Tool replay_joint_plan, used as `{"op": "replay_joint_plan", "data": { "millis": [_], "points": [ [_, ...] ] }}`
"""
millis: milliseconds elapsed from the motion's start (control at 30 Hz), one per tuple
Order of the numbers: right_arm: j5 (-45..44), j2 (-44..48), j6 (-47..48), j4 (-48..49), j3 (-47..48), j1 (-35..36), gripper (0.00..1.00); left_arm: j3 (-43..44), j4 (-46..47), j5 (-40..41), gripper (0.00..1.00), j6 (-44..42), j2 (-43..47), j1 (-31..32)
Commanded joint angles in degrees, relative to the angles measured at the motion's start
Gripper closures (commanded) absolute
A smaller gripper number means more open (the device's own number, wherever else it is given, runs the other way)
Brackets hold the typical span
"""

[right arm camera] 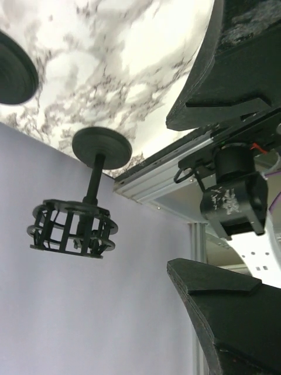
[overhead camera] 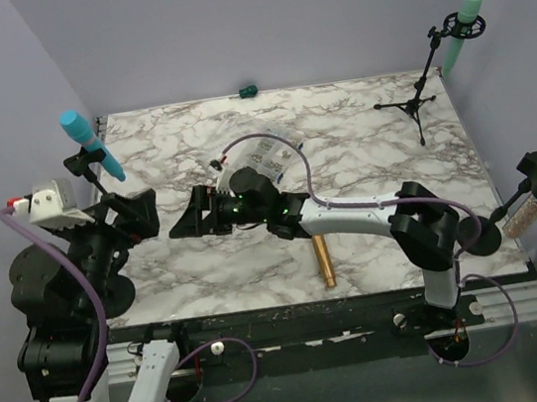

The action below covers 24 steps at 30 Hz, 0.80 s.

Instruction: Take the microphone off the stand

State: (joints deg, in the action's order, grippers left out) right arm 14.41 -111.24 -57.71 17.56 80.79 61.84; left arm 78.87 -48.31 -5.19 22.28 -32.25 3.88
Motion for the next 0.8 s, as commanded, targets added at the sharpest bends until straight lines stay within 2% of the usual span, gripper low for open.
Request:
{"op": "replay_joint_plan", "data": {
  "millis": [0,167,467,767],
  "points": [
    [0.61,7.64,3.71,1.77,-6.57,-3.1,0.0,3.76,1.56,10.13,0.02,-1.29,-8.87,0.14],
    [2.05,14.36,3.76,2.01,-13.63,-8.2,0.0,7.42,4.53,17.04,0.01,-2.42,-18.35,-0.63],
    [2.81,22.17,4.88,0.53,-20.23,-14.06,0.0,5.8,14.23,33.79,0.01,-0.48,-28.38,-3.32],
    [2.17,21.82,3.91,0.47,-21.34,-15.7,0.0,1.55,28.64,33.55,0.02,-6.49,-33.92,-6.23]
  ]
}}
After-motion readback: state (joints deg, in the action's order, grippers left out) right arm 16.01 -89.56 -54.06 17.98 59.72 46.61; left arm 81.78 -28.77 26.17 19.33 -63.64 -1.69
